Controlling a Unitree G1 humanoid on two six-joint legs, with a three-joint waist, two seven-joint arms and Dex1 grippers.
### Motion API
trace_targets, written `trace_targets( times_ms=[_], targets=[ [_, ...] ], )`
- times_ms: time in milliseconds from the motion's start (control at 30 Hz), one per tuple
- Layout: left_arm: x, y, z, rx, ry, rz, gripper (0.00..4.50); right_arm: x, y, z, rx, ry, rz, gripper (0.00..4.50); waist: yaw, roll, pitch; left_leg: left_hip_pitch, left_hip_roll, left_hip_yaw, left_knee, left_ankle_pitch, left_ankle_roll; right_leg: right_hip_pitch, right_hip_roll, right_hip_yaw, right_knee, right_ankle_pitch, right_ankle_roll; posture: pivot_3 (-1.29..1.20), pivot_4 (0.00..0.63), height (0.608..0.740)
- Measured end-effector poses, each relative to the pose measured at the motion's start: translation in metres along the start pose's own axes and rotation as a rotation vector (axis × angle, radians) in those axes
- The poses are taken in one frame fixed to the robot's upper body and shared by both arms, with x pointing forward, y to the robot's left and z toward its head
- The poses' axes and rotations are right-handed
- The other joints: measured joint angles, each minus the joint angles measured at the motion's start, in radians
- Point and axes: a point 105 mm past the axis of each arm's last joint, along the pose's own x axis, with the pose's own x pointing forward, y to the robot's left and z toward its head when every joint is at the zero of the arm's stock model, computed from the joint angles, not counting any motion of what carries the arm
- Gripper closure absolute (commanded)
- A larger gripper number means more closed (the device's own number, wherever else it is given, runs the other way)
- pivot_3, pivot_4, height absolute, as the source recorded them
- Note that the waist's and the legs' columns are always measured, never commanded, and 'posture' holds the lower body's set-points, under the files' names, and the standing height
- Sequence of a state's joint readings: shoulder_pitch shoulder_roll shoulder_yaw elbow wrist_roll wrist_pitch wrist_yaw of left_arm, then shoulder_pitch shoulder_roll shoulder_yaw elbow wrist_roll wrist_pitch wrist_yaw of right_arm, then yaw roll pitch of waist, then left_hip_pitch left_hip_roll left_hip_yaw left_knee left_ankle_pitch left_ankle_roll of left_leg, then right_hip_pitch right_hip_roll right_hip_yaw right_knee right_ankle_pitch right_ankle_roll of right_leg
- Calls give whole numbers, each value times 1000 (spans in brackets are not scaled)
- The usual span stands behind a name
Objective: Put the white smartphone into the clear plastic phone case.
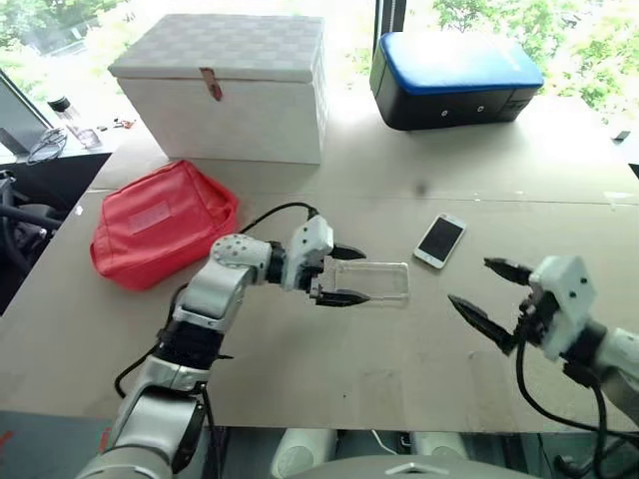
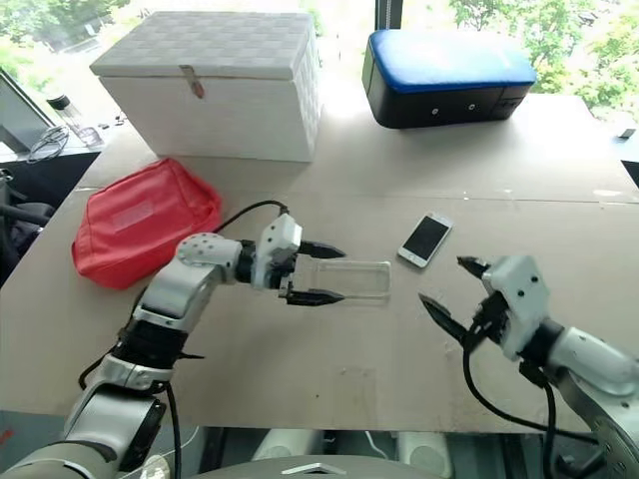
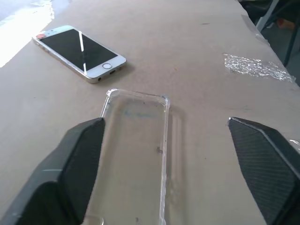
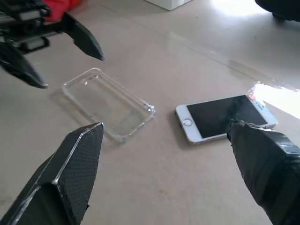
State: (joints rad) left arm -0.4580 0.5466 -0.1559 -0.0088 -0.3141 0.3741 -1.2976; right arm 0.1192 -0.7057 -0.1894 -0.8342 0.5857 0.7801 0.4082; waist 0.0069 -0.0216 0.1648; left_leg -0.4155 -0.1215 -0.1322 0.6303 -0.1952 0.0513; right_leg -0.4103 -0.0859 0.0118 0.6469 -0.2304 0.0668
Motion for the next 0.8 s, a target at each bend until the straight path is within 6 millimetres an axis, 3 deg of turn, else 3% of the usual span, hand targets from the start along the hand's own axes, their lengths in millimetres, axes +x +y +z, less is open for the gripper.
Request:
trace_targets(
  times_ms=[133,233,300,467,567,800],
  targets=[
    [-15,0,3,10,0,71,71,29,-27,0,20,124,-30,0,11,0,0,-1,0,0,0,0,0,-1,-1,-1,0,0,-1,0,150,740],
    [-20,-3,6,8,-19,105,71,56,-56,17,142,126,-101,0,9,1,1,-2,0,1,-1,0,0,-2,-1,0,-1,1,0,0,150,740],
    [-24,-6,9,3,-40,114,71,66,-63,21,195,131,-131,0,8,0,0,-2,0,0,-1,0,-1,-2,-1,0,-1,1,-1,0,150,740],
    [-49,-13,21,-11,-128,128,71,85,-56,-1,358,239,-163,0,4,1,1,-2,0,1,-6,3,-5,-4,-1,1,0,1,-1,0,150,740],
    [-66,-12,25,-5,-145,184,71,93,-54,-5,435,254,-217,0,2,1,0,-1,0,2,-7,3,-5,-4,0,2,0,1,-1,0,150,740],
    [-68,-4,31,22,-181,315,71,114,-36,-6,551,299,-331,0,-1,3,0,1,0,2,-7,3,-5,-5,1,3,1,2,-3,0,150,740]
  ],
)
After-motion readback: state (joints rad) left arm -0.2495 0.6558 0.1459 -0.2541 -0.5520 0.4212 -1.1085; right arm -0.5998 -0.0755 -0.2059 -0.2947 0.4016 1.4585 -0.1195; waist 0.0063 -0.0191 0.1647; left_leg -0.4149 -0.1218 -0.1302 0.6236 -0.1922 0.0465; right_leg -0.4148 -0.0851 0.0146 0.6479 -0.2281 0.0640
